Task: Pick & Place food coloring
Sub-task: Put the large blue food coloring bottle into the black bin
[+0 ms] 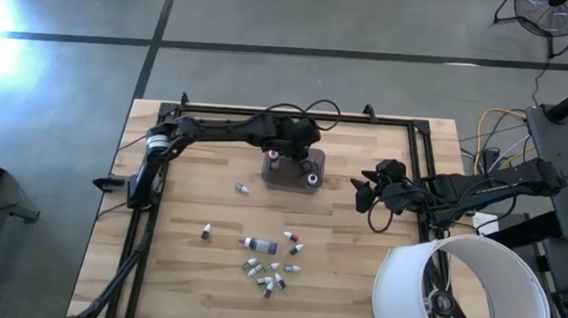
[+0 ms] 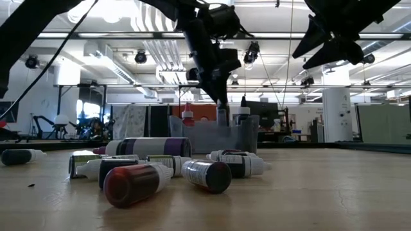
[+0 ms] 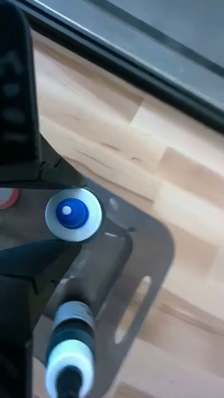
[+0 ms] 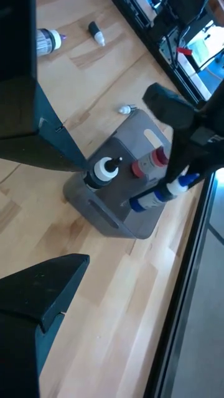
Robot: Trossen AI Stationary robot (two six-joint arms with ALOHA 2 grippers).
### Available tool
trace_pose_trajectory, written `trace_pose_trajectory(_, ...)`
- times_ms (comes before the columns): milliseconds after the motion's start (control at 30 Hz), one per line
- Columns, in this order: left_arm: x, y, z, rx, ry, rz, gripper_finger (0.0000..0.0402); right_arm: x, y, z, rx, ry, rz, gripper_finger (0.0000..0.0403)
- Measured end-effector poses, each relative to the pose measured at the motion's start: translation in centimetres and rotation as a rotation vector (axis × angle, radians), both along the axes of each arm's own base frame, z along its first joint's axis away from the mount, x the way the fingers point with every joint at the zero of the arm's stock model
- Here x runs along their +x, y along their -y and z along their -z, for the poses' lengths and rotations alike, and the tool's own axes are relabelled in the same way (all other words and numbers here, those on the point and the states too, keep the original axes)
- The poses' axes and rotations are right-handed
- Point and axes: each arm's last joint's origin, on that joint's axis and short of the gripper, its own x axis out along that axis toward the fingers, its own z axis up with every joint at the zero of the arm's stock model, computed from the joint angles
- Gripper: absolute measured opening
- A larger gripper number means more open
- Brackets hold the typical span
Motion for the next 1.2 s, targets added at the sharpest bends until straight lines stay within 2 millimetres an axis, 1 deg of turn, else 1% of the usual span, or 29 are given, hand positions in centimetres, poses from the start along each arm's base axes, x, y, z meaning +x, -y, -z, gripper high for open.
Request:
trace_pose_trajectory(167, 0.0, 0.0, 0.2, -0.015, 0.012, -0.001, 0.0079, -0.1, 0.0, 0.1, -0.002, -0.009, 0.001, 0.0221)
trace_pose_trajectory(267, 0.1, 0.1, 1.0, -0.076, 0.043, 0.002, 0.008, -0.1, 0.1, 0.2, -0.003, -0.018, 0.004, 0.0221)
trace_pose_trajectory(333, 0.0, 0.3, 1.7, -0.088, 0.028, 0.0, 0.0081, -0.1, 0.1, 0.2, -0.005, -0.017, 0.009, 0.0221)
trace_pose_trajectory(400, 0.0, 0.4, 2.0, -0.091, 0.02, 0.0, 0.0081, -0.1, 0.1, 0.2, -0.005, -0.017, 0.012, 0.0221)
trace_pose_trajectory(500, 0.2, 0.3, 1.7, -0.082, 0.047, 0.001, 0.0082, -0.1, 0.2, 0.1, -0.013, -0.016, 0.02, 0.0221)
trace_pose_trajectory(700, 0.7, 0.4, -0.3, -0.057, 0.106, 0.022, 0.0082, -0.1, 0.2, 0.1, -0.003, -0.003, 0.038, 0.0221)
trace_pose_trajectory(767, 0.8, 0.5, -0.6, -0.05, 0.109, 0.038, 0.0082, -0.2, 0.2, 0.1, -0.003, -0.004, 0.038, 0.0221)
trace_pose_trajectory(933, 0.8, 0.5, -0.7, -0.047, 0.106, 0.042, 0.0083, -0.1, 0.2, 0.1, -0.001, -0.002, 0.039, 0.0221)
trace_pose_trajectory(1100, 1.2, 0.5, 0.0, -0.051, 0.092, 0.043, 0.0083, -0.1, 0.2, 0.1, -0.001, -0.001, 0.039, 0.0221)
trace_pose_trajectory(1200, 1.0, 0.5, 0.4, -0.064, 0.054, 0.033, 0.0083, -0.1, 0.2, 0.1, -0.001, -0.001, 0.039, 0.0221)
